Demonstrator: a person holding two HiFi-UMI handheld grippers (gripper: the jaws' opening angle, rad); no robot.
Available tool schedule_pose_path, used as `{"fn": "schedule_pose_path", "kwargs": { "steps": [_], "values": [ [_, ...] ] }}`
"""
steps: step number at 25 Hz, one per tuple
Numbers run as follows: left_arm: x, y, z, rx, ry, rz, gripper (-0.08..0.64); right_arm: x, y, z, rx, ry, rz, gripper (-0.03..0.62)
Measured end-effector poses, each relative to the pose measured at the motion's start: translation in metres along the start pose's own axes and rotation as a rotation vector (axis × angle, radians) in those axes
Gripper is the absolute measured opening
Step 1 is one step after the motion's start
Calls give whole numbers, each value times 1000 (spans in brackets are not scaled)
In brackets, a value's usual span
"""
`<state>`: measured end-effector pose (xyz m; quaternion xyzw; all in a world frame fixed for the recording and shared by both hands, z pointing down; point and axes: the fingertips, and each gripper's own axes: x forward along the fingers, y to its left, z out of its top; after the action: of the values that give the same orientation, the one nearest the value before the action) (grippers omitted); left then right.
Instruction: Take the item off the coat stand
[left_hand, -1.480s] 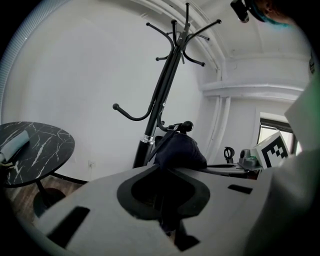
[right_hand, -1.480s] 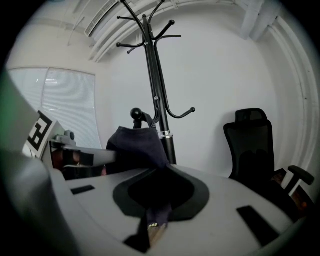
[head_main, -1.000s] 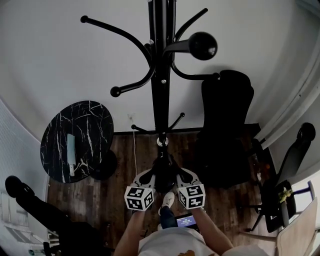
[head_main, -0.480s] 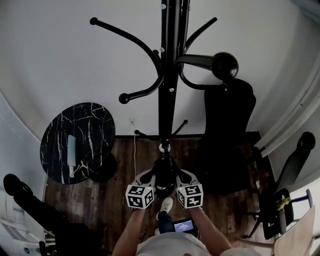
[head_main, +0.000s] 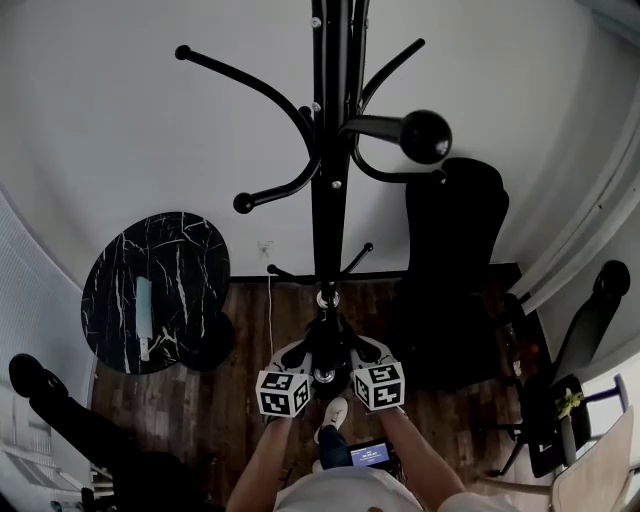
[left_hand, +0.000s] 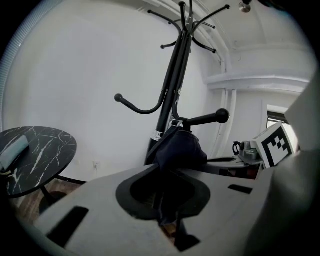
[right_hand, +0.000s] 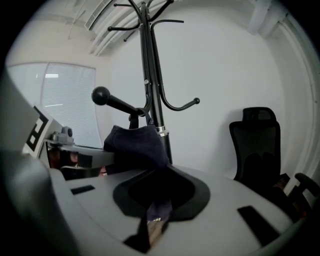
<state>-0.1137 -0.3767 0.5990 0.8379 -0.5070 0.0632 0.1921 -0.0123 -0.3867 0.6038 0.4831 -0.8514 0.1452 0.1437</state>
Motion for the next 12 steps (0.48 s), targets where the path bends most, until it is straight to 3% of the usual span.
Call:
{"fn": "schedule_pose_path", "kwargs": {
  "steps": [6, 9, 12],
  "values": [
    [-2, -6, 0, -13, 8, -27, 28, -5, 8, 0, 17, 10, 54, 63],
    [-8, -10, 2, -16, 4, -36, 133, -15, 11, 2, -4, 5, 45, 97],
    [-18, -14, 5, 11, -2, -28, 149, -27, 13, 3, -22, -4, 32, 129]
  ]
}}
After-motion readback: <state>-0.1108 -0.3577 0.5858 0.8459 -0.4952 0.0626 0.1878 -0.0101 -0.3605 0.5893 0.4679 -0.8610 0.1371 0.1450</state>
